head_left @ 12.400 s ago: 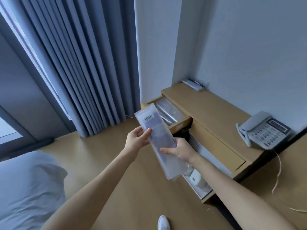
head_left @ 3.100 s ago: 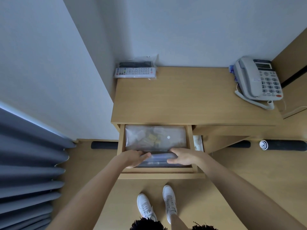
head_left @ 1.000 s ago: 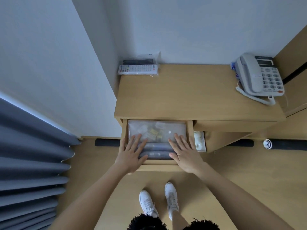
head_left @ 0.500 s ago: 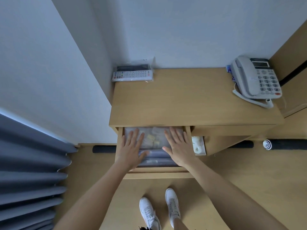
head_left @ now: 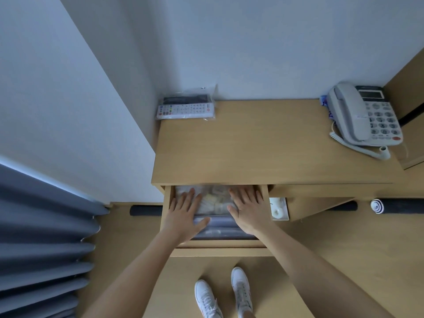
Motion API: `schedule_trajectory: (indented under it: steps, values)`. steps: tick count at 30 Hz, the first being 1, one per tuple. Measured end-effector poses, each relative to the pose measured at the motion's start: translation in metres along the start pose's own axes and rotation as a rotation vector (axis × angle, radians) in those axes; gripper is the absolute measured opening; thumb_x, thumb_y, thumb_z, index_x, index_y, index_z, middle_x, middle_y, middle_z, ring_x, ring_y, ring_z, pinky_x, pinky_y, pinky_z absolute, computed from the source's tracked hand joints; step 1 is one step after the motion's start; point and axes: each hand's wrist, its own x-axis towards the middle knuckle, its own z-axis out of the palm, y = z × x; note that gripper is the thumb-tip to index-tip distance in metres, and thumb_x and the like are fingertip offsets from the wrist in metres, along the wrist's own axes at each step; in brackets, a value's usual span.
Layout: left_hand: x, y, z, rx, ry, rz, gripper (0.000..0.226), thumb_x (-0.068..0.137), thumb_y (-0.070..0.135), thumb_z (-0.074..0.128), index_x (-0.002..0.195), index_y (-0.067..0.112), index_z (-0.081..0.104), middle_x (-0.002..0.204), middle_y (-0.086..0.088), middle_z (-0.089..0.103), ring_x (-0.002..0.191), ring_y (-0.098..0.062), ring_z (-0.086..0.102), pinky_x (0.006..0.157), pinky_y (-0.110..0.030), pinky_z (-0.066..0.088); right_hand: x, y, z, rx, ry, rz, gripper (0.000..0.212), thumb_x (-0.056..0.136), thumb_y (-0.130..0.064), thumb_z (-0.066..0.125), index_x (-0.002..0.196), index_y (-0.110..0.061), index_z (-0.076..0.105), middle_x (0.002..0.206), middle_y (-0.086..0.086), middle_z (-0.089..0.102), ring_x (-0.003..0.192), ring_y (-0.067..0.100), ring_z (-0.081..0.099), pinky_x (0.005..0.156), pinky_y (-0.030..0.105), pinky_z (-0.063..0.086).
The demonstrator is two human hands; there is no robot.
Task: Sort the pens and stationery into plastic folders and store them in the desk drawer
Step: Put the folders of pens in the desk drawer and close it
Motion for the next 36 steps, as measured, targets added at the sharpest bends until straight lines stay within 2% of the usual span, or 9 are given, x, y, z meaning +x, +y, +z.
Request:
schedule_trajectory:
  steps: [3, 5, 9, 13, 21, 25, 28, 33, 36]
  values:
    - [-0.013, 0.007, 0.006, 0.033, 0.135, -0.039, 0.094, 0.066, 0.076, -0.03, 0.145, 0.025, -0.024, 0.152, -0.001, -0.025, 0.141, -0.025, -0.02, 0.111, -0.035, -0.019, -0.01, -0.003, 0.0, 0.002, 0.11, 0.045, 0.062, 0.09, -0.049, 0.016, 0.142, -0.02, 0.035, 0.137, 0.008, 0.053, 0.124, 0.029, 0.05, 0.108, 0.046, 0.031]
    - [-0.024, 0.009, 0.008, 0.059, 0.163, -0.045, 0.078, 0.087, 0.069, -0.012, 0.149, 0.022, -0.009, 0.157, -0.006, -0.002, 0.145, -0.028, 0.003, 0.112, -0.037, -0.009, -0.023, -0.006, 0.001, 0.05, 0.133, 0.023, 0.057, 0.091, -0.046, 0.025, 0.135, -0.016, 0.047, 0.132, 0.009, 0.057, 0.121, 0.029, 0.054, 0.105, 0.043, 0.027]
    - [-0.044, 0.007, 0.013, 0.092, 0.108, 0.003, 0.068, 0.097, 0.059, 0.011, 0.145, 0.014, 0.027, 0.149, -0.008, 0.037, 0.136, -0.026, 0.037, 0.109, -0.04, 0.013, -0.047, -0.008, 0.002, 0.056, 0.135, -0.037, 0.062, 0.097, -0.051, 0.01, 0.134, -0.017, 0.047, 0.138, 0.007, 0.052, 0.125, 0.023, 0.052, 0.104, 0.038, 0.025]
    - [-0.063, 0.004, 0.016, 0.138, 0.038, 0.082, 0.072, 0.095, 0.063, 0.012, 0.142, 0.013, 0.033, 0.145, -0.003, 0.041, 0.134, -0.022, 0.037, 0.109, -0.04, 0.014, -0.07, -0.011, 0.007, 0.039, 0.117, -0.134, 0.061, 0.086, -0.057, 0.028, 0.133, -0.022, 0.046, 0.14, 0.004, 0.051, 0.126, 0.018, 0.051, 0.102, 0.039, 0.044]
    - [-0.08, -0.004, 0.013, 0.19, 0.005, 0.124, 0.085, 0.09, 0.067, 0.019, 0.151, 0.012, 0.0, 0.139, -0.003, 0.051, 0.127, -0.02, 0.048, 0.112, -0.042, 0.01, -0.094, -0.01, 0.007, -0.045, 0.009, -0.256, 0.075, 0.079, -0.067, 0.041, 0.138, -0.021, 0.042, 0.143, 0.003, 0.046, 0.131, 0.02, 0.046, 0.11, 0.039, 0.014]
    - [-0.075, -0.006, 0.015, 0.221, 0.084, 0.207, 0.107, 0.058, 0.064, 0.076, 0.141, 0.011, 0.034, 0.132, -0.006, 0.058, 0.124, -0.021, 0.048, 0.103, -0.043, 0.033, -0.092, -0.007, 0.01, 0.005, 0.046, -0.242, 0.093, 0.06, -0.066, 0.073, 0.136, -0.021, 0.044, 0.142, 0.005, 0.047, 0.129, 0.021, 0.048, 0.105, 0.042, 0.02]
    - [-0.074, -0.004, 0.012, 0.255, 0.106, 0.213, 0.114, 0.043, 0.064, 0.084, 0.136, 0.011, 0.044, 0.13, -0.007, 0.06, 0.123, -0.02, 0.044, 0.095, -0.044, 0.038, -0.09, -0.002, 0.011, -0.008, 0.151, -0.252, 0.098, 0.054, -0.06, 0.081, 0.135, -0.019, 0.042, 0.142, 0.008, 0.048, 0.128, 0.023, 0.049, 0.107, 0.042, 0.025]
    - [-0.067, -0.001, 0.002, 0.337, 0.119, 0.191, 0.129, 0.034, 0.069, 0.082, 0.139, 0.01, 0.036, 0.137, -0.01, 0.053, 0.126, -0.026, 0.049, 0.1, -0.046, 0.035, -0.086, 0.009, 0.001, -0.01, 0.214, -0.241, 0.104, 0.05, -0.054, 0.086, 0.136, -0.017, 0.041, 0.147, 0.01, 0.04, 0.133, 0.026, 0.041, 0.112, 0.045, 0.028]
    - [-0.063, -0.002, -0.002, 0.381, 0.127, 0.173, 0.148, 0.03, 0.074, 0.08, 0.148, 0.011, 0.016, 0.149, -0.014, 0.036, 0.135, -0.033, 0.036, 0.114, -0.052, 0.02, -0.085, 0.012, -0.001, 0.027, 0.185, -0.31, 0.101, 0.073, -0.048, 0.074, 0.15, -0.02, 0.015, 0.156, 0.002, -0.005, 0.143, 0.02, -0.005, 0.117, 0.045, 0.001]
